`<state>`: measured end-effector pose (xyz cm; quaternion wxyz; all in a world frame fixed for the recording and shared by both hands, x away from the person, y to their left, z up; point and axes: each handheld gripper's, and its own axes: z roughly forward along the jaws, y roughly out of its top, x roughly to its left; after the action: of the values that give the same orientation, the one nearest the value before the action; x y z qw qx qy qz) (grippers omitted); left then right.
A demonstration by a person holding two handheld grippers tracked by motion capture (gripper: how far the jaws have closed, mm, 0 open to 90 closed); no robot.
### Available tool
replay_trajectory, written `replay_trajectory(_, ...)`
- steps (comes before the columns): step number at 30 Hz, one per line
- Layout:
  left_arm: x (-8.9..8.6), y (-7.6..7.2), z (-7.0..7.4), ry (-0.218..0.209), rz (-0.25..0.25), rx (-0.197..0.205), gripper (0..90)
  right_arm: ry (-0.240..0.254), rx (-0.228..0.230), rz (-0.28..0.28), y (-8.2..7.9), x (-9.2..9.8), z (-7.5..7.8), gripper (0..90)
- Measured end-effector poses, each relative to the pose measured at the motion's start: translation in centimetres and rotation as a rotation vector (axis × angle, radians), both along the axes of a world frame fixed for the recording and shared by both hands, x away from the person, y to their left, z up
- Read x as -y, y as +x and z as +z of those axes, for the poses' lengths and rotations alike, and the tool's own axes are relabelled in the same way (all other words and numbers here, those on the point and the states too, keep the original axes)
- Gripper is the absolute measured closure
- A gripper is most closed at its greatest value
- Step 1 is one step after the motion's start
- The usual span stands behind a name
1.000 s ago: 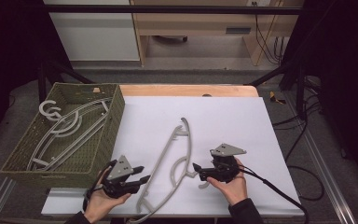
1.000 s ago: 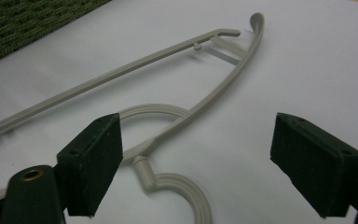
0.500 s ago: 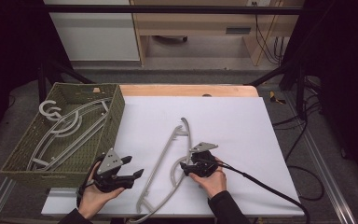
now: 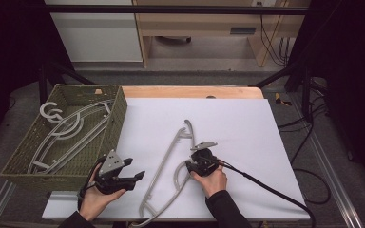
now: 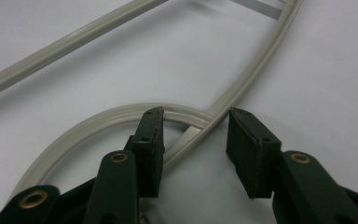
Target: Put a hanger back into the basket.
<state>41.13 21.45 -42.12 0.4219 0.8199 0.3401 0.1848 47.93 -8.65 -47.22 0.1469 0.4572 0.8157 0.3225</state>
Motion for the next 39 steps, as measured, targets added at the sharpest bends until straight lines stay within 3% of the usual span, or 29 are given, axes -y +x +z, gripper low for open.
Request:
replay_trajectory(2, 0.0, 0.0, -0.1, 0.001, 0.002, -0.003, 34.4, 0.01, 0.007, -0.009, 0.3, 0.1, 0.4, 68.2)
replay_trajectory(5, 0.1, 0.0, -0.2, 0.008, 0.001, -0.006, 34.4, 0.005, -0.019, -0.01, 0.9, 0.1, 0.7, 69.2)
replay_trajectory(8, 0.2, 0.0, -0.2, 0.009, -0.003, -0.008, 34.5, 0.006, -0.011, -0.015, 0.8, 0.1, 0.7, 69.5)
replay_trajectory(9, 0.2, 0.0, -0.2, 0.009, -0.003, -0.007, 34.5, 0.0, 0.006, -0.01, 0.7, 0.1, 0.6, 68.3)
replay_trajectory(12, 0.2, 0.0, -0.3, 0.009, -0.003, -0.007, 34.5, -0.012, 0.0, -0.014, -0.1, -0.3, 0.4, 59.1)
replay_trajectory(14, 0.2, 0.0, -0.3, 0.011, -0.003, -0.007, 34.6, -0.029, 0.027, -0.016, -0.5, -0.5, 0.0, 57.8)
replay_trajectory(17, 0.3, 0.0, -0.2, 0.014, -0.007, -0.005, 34.7, -0.02, 0.01, -0.034, -0.5, -0.6, -0.1, 56.8)
replay_trajectory(23, 0.3, 0.0, -0.2, 0.012, -0.005, -0.006, 34.9, -0.008, 0.032, -0.025, 0.3, -0.2, 0.4, 70.1)
replay_trajectory(27, 0.4, 0.0, -0.3, 0.013, -0.009, -0.009, 34.9, 0.011, 0.012, -0.015, 1.1, 0.1, 0.5, 70.5)
replay_trajectory(31, 0.4, 0.0, -0.3, 0.013, -0.009, -0.01, 35.0, 0.0, 0.055, -0.016, 1.2, 0.0, 0.2, 71.7)
replay_trajectory(39, 0.4, 0.0, -0.4, 0.012, -0.01, -0.012, 35.1, 0.031, 0.077, 0.0, 3.2, 0.6, 0.0, 72.9)
